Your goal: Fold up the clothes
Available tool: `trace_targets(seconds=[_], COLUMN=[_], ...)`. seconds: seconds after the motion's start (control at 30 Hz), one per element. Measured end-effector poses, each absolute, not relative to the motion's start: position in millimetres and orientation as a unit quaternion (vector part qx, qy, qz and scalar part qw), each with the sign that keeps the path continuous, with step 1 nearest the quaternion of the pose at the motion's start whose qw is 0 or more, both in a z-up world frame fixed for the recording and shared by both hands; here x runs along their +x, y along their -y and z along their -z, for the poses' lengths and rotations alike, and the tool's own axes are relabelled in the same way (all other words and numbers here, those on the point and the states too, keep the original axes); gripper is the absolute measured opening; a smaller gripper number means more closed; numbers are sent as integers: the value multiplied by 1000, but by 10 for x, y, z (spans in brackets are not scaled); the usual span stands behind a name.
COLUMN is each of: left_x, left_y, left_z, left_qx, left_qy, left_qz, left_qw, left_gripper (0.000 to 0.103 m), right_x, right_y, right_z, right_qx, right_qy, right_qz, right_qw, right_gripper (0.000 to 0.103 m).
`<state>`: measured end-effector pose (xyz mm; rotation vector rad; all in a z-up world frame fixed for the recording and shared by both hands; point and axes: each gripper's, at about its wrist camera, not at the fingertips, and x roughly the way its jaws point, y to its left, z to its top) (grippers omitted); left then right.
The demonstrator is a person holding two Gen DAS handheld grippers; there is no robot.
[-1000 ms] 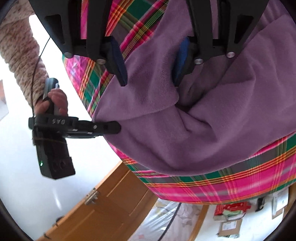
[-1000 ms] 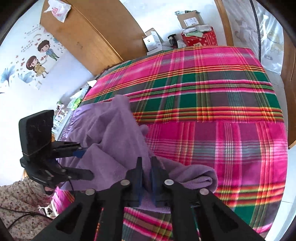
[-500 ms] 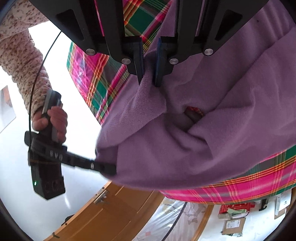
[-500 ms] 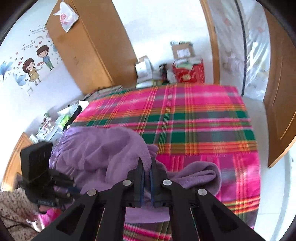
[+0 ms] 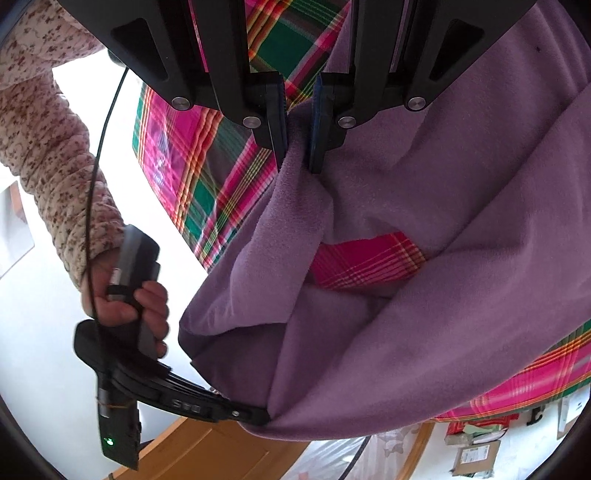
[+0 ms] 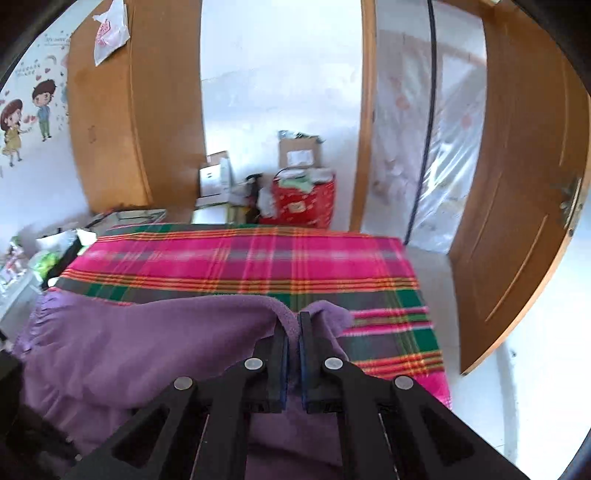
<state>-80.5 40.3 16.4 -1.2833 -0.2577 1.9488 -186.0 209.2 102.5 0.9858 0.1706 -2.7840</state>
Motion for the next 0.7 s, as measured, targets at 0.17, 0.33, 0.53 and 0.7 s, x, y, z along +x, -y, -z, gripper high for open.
trace_targets(seconds=[0.17, 0.33, 0.53, 0.7], left_x=[-792, -783, -765, -783], left_y=[-410, -439, -456, -481], left_z=[-111, -56, -51, -44], left_qx=[-510, -516, -517, -518], left_qy=[101, 100, 100, 97], left_qz=[-762, -760, -764, -766], left_qw=[386, 382, 373, 369], left_gripper=[10, 10, 11, 11], right_x=[-2009, -2169, -2089, -1810], right_y=[-1979, -1969, -2289, -2596], right_z=[-916, -704, -776, -963], right_qx=[316, 366, 399, 398], right_qy=[-105, -122, -21, 70], right_qz=[942, 922, 913, 908], right_qw=[40, 30, 77, 113], right_gripper=[5, 6, 12, 27])
